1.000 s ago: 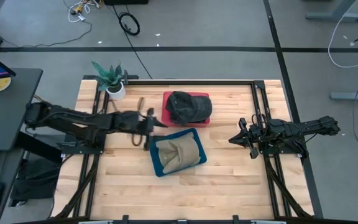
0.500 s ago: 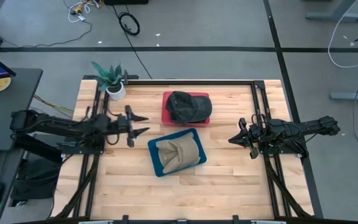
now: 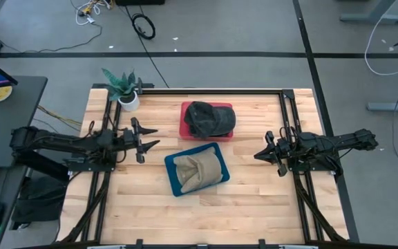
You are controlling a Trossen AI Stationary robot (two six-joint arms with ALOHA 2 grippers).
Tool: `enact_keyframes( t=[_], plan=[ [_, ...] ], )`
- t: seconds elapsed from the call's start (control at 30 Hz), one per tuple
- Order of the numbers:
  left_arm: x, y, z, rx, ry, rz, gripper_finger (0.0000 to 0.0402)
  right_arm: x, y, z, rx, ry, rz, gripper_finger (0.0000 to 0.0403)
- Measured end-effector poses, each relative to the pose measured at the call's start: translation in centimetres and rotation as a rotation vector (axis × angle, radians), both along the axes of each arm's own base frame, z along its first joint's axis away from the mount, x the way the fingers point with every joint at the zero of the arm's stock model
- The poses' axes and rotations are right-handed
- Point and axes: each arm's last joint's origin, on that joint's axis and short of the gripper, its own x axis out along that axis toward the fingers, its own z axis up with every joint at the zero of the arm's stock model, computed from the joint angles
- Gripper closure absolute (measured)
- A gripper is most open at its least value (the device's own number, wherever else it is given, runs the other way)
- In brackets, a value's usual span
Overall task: Pick & Place hat
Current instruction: Return to Home Position
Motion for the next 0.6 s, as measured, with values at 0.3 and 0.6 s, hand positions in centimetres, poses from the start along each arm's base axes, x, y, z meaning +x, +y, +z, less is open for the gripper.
enact_keyframes(
  t=[0.3,0.6],
  plan=[
    [-1.6,0.0,0.7,0.007,-0.040,0.001,0.0195,0.0,0.0,0.0,0.000,0.000,0.000,0.0376],
    [-3.2,-0.3,0.6,0.022,-0.041,-0.088,0.0195,0.0,0.0,0.0,0.000,0.000,0.000,0.0376]
  ],
)
